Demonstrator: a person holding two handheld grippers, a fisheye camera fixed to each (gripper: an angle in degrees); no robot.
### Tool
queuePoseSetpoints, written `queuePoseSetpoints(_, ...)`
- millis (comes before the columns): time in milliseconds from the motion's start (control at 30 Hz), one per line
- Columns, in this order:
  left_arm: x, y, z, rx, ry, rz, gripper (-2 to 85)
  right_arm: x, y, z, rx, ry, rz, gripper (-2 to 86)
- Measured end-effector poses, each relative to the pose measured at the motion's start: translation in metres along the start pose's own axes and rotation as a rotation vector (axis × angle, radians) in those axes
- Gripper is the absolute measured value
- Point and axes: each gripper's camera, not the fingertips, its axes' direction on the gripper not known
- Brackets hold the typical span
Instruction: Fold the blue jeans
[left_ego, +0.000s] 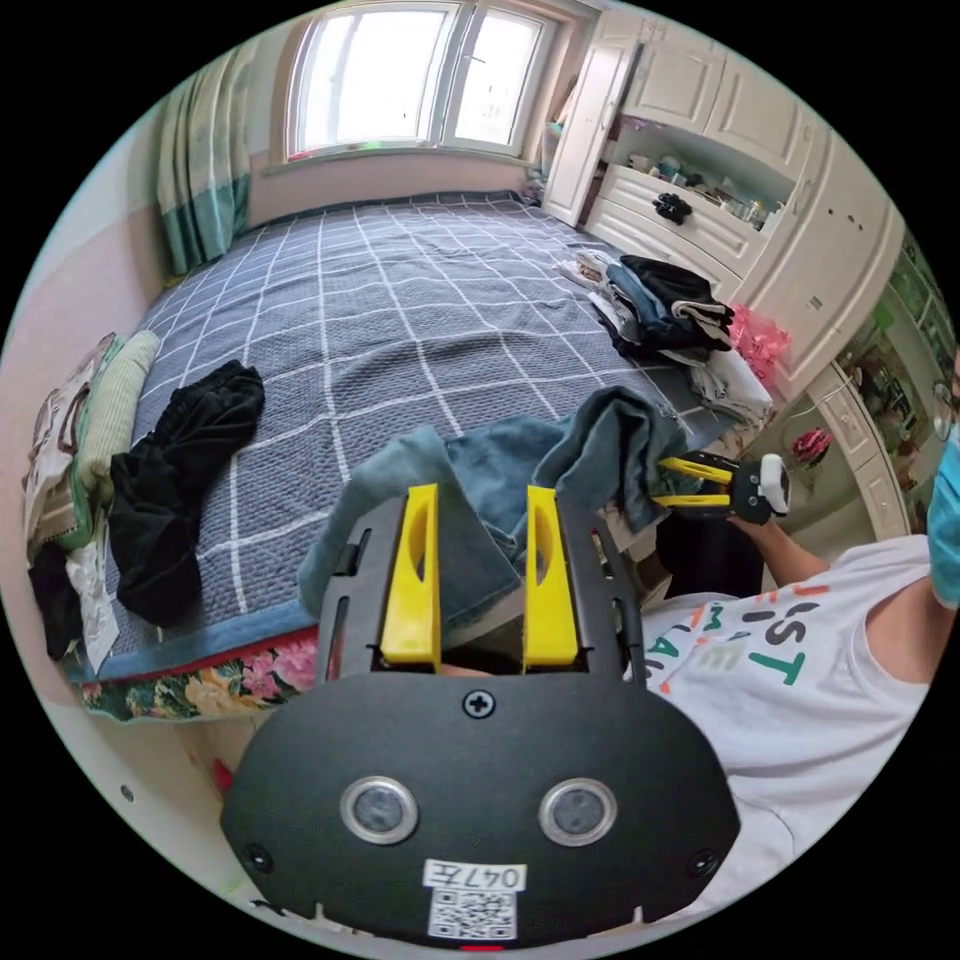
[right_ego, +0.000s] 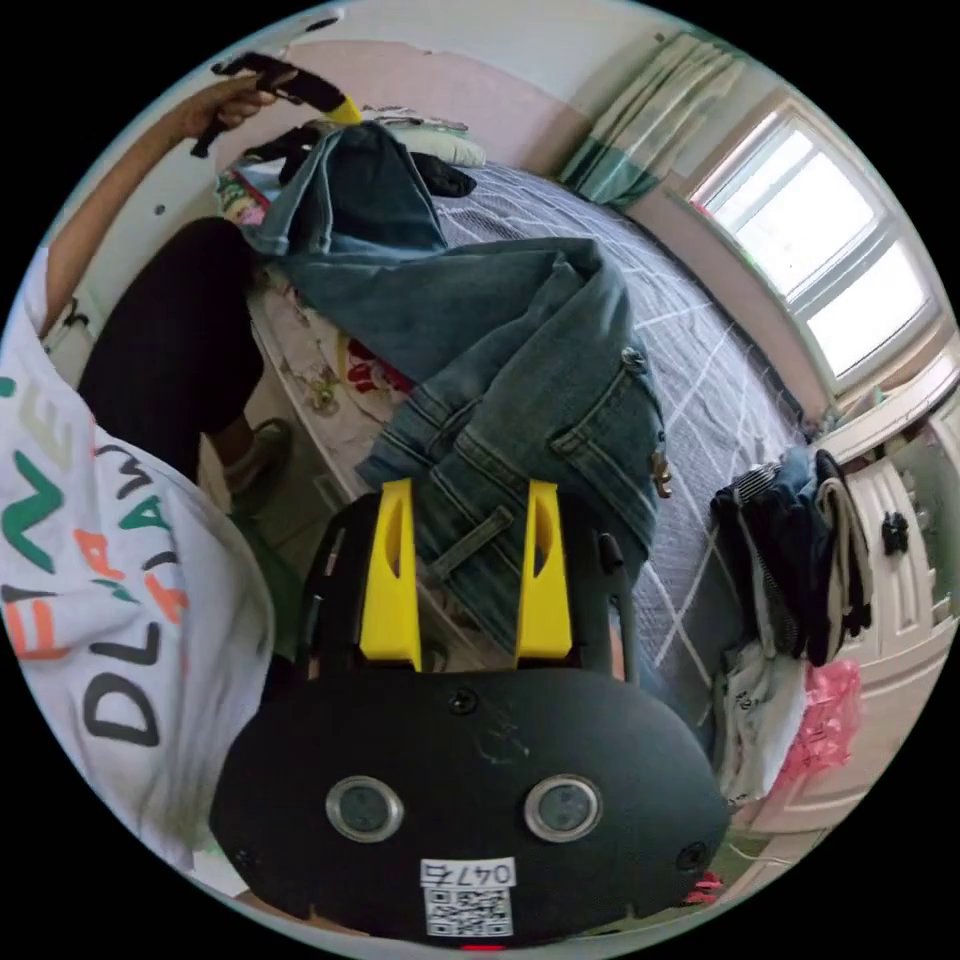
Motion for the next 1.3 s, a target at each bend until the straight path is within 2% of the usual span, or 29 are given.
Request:
queuePoseSetpoints(167,0.005,0.017,-0.007,-0.018,0.000,-0.025,10.1,0.020,0.004,-0.018,0.064,-0.099,0.056,1.0)
queuePoseSetpoints(267,0.016,0.019,0.033,-0.121,0.122,-0.009,5.8,0.029,0.009,-0.030,0.096,-0.111,0.098,0.8)
queuePoseSetpoints(333,0.026,0.015,0.083,-0.165,0.300,-0.022,0.4,0.033,0.012,-0.036,0.115,-0.112,0.127,0.7)
queuePoseSetpoints(400,0.026,0.010,0.118,-0.187,0.352,-0.059,-0.4,0.037,0.016,-0.046,0.140,-0.091,0.160,0.6)
queuePoseSetpoints(500,-0.004,0.005,0.115,-0.107,0.016,-0.190,-0.9,0.042,0.022,-0.064,0.164,-0.040,0.178,0.6)
queuePoseSetpoints(567,-0.032,0.003,0.089,-0.024,-0.095,-0.250,-0.9,0.047,0.027,-0.076,0.168,-0.006,0.185,0.5)
queuePoseSetpoints(667,-0.084,-0.004,0.070,-0.092,-0.297,-0.299,-1.0,0.063,0.032,-0.095,0.192,0.070,0.223,0.5)
queuePoseSetpoints(733,-0.116,-0.006,0.056,-0.160,-0.663,-0.374,-0.9,0.074,0.031,-0.100,0.186,0.142,0.241,0.5)
queuePoseSetpoints(800,-0.123,-0.006,0.039,-0.164,-0.824,-0.382,-0.8,0.087,0.025,-0.100,0.156,0.187,0.242,0.5)
queuePoseSetpoints(867,-0.119,-0.004,0.022,-0.098,-0.728,-0.370,-0.6,0.094,0.019,-0.096,0.132,0.213,0.228,0.5)
queuePoseSetpoints(933,-0.107,0.000,0.020,-0.064,-0.321,-0.291,0.1,0.099,0.011,-0.089,0.108,0.241,0.211,0.5)
queuePoseSetpoints(1000,-0.095,0.005,0.034,-0.075,-0.130,-0.245,2.9,0.107,0.002,-0.081,0.092,0.251,0.206,0.5)
queuePoseSetpoints(1067,-0.084,0.010,0.055,-0.134,-0.127,-0.221,9.2,0.111,-0.004,-0.075,0.091,0.248,0.212,0.5)
queuePoseSetpoints(1133,-0.074,0.013,0.093,-0.287,-0.234,-0.180,19.9,0.113,-0.009,-0.072,0.097,0.233,0.221,0.5)
queuePoseSetpoints(1200,-0.068,0.014,0.118,-0.362,-0.279,-0.128,22.6,0.113,-0.015,-0.068,0.103,0.223,0.221,0.5)
queuePoseSetpoints(1300,-0.070,0.012,0.135,-0.369,-0.367,-0.100,20.2,0.113,-0.023,-0.065,0.106,0.225,0.221,0.6)
